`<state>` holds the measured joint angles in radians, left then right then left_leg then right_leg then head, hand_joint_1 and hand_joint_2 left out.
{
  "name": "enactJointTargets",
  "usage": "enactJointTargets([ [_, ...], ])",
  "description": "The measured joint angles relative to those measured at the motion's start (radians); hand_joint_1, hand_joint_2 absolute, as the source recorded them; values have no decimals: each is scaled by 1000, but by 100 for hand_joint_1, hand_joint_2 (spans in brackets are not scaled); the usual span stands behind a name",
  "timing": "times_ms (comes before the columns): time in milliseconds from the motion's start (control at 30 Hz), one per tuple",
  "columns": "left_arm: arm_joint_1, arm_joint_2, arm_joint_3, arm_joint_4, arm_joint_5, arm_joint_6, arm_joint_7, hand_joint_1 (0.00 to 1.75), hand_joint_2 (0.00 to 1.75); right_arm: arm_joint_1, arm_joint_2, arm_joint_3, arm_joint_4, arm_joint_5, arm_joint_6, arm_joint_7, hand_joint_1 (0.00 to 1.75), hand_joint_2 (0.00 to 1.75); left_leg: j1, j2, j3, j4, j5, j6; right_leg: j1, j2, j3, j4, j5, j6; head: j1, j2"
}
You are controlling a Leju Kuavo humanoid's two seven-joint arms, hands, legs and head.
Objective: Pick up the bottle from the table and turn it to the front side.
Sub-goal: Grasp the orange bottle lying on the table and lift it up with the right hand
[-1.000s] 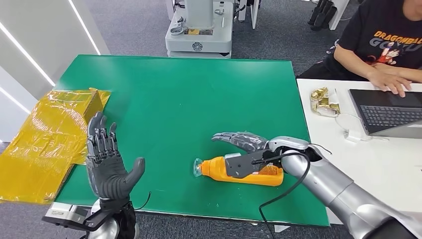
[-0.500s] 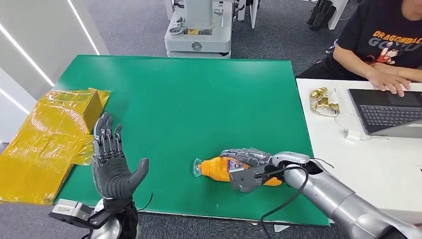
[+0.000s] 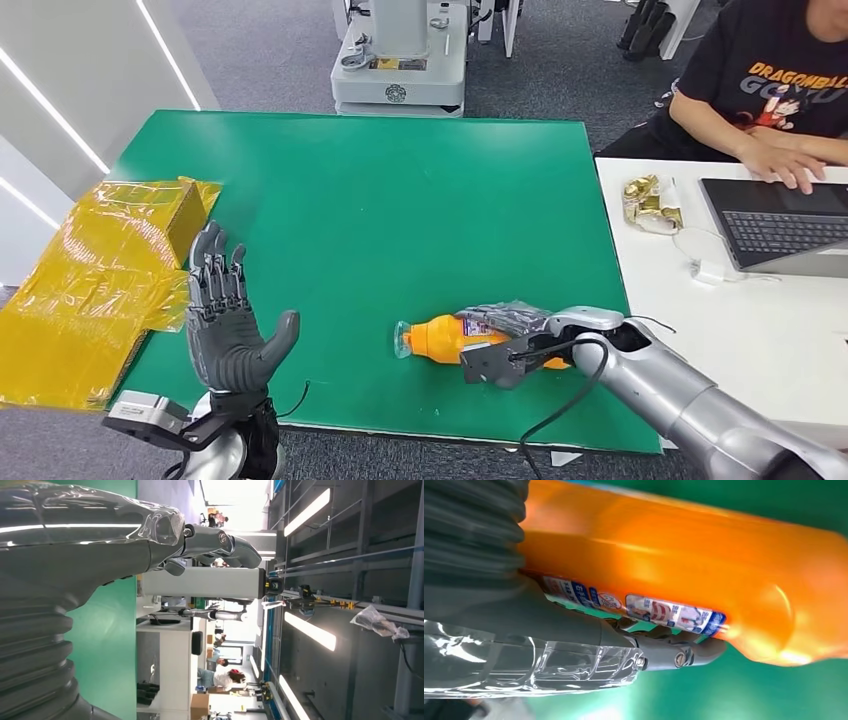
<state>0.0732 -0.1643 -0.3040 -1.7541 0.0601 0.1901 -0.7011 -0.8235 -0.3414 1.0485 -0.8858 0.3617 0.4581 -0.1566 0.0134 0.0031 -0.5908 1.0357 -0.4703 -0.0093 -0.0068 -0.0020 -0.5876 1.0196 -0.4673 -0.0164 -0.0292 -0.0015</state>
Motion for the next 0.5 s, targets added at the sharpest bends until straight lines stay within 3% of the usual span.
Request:
enactJointTargets([
  [500, -1, 3, 0, 0, 15, 27, 0, 0, 175, -45, 38, 72, 118, 86, -64, 56, 0, 175, 0, -2, -1, 0, 0, 0, 0, -2, 0, 0, 0, 0, 0, 0],
])
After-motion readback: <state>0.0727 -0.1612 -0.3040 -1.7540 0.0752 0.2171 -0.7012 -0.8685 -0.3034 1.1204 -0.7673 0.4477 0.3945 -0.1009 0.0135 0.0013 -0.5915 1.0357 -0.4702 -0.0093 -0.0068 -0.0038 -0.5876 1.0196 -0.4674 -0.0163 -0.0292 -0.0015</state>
